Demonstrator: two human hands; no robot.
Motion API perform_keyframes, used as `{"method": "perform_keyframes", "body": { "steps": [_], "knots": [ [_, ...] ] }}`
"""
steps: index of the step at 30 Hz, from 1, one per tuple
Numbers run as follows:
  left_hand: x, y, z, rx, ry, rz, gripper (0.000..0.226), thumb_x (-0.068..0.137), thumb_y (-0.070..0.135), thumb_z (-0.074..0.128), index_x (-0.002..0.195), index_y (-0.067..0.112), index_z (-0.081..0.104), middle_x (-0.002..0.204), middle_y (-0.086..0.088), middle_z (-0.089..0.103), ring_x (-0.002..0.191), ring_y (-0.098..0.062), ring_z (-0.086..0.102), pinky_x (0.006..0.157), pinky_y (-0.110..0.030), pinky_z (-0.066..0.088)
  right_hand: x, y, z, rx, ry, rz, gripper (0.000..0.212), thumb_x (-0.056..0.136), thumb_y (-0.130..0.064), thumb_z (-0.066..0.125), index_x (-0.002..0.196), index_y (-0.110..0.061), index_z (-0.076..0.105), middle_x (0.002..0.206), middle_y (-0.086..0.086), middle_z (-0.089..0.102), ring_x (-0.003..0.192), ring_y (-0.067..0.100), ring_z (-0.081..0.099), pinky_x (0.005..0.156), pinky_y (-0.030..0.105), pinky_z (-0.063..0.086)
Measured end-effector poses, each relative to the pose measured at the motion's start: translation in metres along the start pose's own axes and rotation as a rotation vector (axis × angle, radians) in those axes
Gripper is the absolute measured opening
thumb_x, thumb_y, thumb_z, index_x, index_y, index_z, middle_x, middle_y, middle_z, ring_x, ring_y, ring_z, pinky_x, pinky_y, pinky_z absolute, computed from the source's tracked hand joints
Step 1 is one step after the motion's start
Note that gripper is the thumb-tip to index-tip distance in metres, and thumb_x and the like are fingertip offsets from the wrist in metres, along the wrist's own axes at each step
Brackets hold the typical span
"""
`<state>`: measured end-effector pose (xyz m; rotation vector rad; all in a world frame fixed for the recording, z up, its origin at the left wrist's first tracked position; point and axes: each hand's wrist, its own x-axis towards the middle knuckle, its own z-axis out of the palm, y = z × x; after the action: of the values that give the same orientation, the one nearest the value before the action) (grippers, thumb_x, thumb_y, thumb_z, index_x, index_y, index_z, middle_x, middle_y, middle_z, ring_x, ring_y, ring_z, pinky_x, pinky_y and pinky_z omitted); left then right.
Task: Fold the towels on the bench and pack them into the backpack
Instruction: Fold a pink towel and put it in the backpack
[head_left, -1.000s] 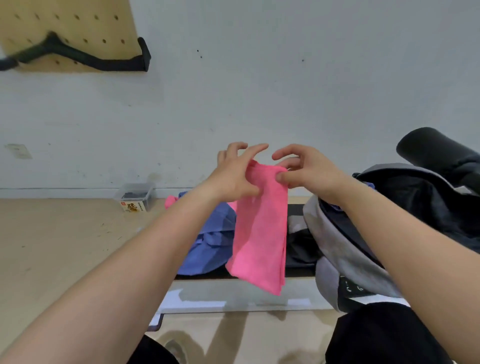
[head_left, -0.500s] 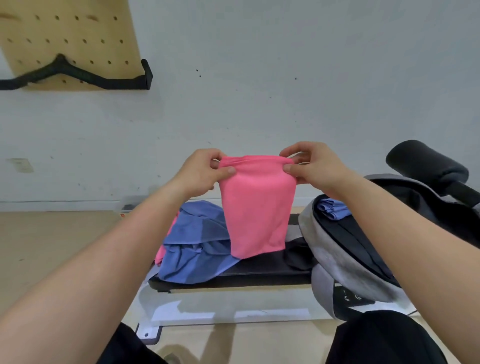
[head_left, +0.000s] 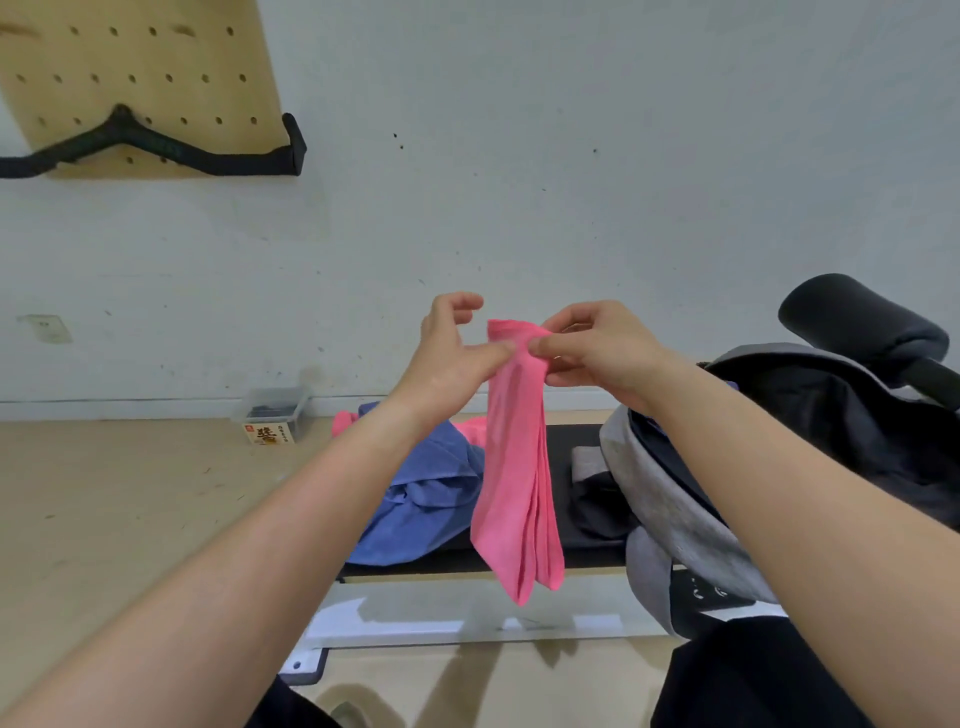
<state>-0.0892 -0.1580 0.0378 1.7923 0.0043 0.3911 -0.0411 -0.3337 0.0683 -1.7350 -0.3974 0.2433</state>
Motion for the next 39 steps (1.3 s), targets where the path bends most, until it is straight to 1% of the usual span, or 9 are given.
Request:
{"method": "perform_keyframes", "body": {
  "steps": [4, 8, 12, 15, 20, 23, 29, 36, 39],
  "knots": [
    [-0.014, 0.000, 0.008, 0.066, -0.109, -0.024, 0.042, 0.077, 0.025, 0.084, 0.109, 0.017, 0.058, 0.110, 0.002, 0.067, 0.101, -0.015, 0.069, 0.092, -0.035, 0.056, -0.002, 0.001, 0.011, 0.083, 0.059, -0.016, 0.022, 0.079, -0.004, 0.080, 0.095, 0.004, 0.066, 0.081, 0.022, 0.073, 0.073, 0.027, 0.074, 0.068, 0.033, 0.061],
    [-0.011, -0.001, 0.003, 0.063, -0.011, -0.004, 0.034, 0.077, 0.011, 0.081, 0.106, 0.012, 0.061, 0.101, -0.001, 0.068, 0.090, -0.016, 0.067, 0.075, -0.027, 0.056, -0.008, -0.009, 0.012, 0.049, -0.037, -0.026, 0.017, 0.090, -0.004, 0.063, 0.106, -0.004, 0.069, 0.090, 0.013, 0.077, 0.078, 0.019, 0.074, 0.065, 0.030, 0.060],
    [-0.004, -0.001, -0.007, 0.062, 0.093, -0.037, 0.023, 0.081, 0.000, 0.064, 0.099, 0.013, 0.066, 0.088, -0.002, 0.071, 0.074, -0.010, 0.064, 0.063, -0.022, 0.050, -0.007, 0.000, 0.001, -0.274, 0.124, -0.183, 0.029, 0.081, -0.010, 0.071, 0.108, -0.019, 0.071, 0.091, -0.001, 0.071, 0.073, 0.003, 0.061, 0.065, 0.019, 0.048],
    [-0.002, 0.004, -0.010, -0.003, 0.068, -0.037, 0.023, 0.081, -0.004, 0.060, 0.094, 0.013, 0.068, 0.077, 0.001, 0.069, 0.059, -0.005, 0.059, 0.054, -0.019, 0.045, -0.005, 0.015, -0.005, -0.574, 0.102, -0.196, 0.064, 0.072, -0.023, 0.079, 0.131, -0.031, 0.055, 0.121, -0.002, 0.048, 0.105, 0.011, 0.048, 0.088, 0.023, 0.043],
    [0.003, 0.009, -0.023, -0.109, 0.015, -0.097, 0.023, 0.073, 0.002, 0.060, 0.077, 0.022, 0.071, 0.070, 0.002, 0.064, 0.062, -0.016, 0.056, 0.057, -0.027, 0.042, -0.008, 0.014, -0.011, -0.308, -0.096, -0.097, 0.020, 0.081, -0.009, 0.078, 0.090, -0.015, 0.060, 0.083, -0.003, 0.062, 0.076, 0.011, 0.061, 0.068, 0.022, 0.047],
    [0.005, 0.013, -0.030, -0.102, 0.035, -0.127, 0.026, 0.078, -0.003, 0.056, 0.076, 0.021, 0.068, 0.067, 0.001, 0.057, 0.054, -0.014, 0.049, 0.051, -0.024, 0.034, -0.007, 0.006, -0.018, -0.062, -0.182, -0.043, 0.024, 0.080, -0.001, 0.076, 0.095, -0.012, 0.060, 0.086, 0.004, 0.067, 0.077, 0.017, 0.068, 0.072, 0.033, 0.057],
    [0.012, 0.011, -0.036, -0.023, 0.028, -0.211, 0.020, 0.082, 0.000, 0.055, 0.077, 0.017, 0.063, 0.066, -0.001, 0.052, 0.052, -0.016, 0.041, 0.050, -0.024, 0.030, -0.003, -0.007, -0.021, 0.042, -0.263, 0.007, 0.006, 0.088, -0.006, 0.067, 0.086, -0.011, 0.066, 0.078, 0.002, 0.061, 0.068, 0.013, 0.059, 0.059, 0.025, 0.051],
    [0.049, -0.048, -0.008, 0.193, 0.012, -0.201, 0.021, 0.079, -0.001, 0.054, 0.083, 0.017, 0.066, 0.065, 0.002, 0.062, 0.057, -0.019, 0.057, 0.061, -0.031, 0.047, 0.049, 0.040, -0.028, -0.360, -0.030, 0.023, 0.009, 0.081, -0.026, 0.078, 0.084, -0.020, 0.071, 0.079, -0.002, 0.063, 0.070, 0.011, 0.056, 0.058, 0.021, 0.043],
    [0.075, -0.088, 0.008, 0.420, -0.007, -0.139, 0.019, 0.073, 0.006, 0.060, 0.081, 0.022, 0.066, 0.077, 0.000, 0.071, 0.079, -0.026, 0.068, 0.072, -0.034, 0.052, 0.085, 0.078, -0.031, -0.661, 0.056, -0.045, 0.014, 0.077, -0.033, 0.081, 0.077, -0.027, 0.068, 0.077, -0.006, 0.064, 0.074, 0.013, 0.058, 0.061, 0.023, 0.041]
  ]
}}
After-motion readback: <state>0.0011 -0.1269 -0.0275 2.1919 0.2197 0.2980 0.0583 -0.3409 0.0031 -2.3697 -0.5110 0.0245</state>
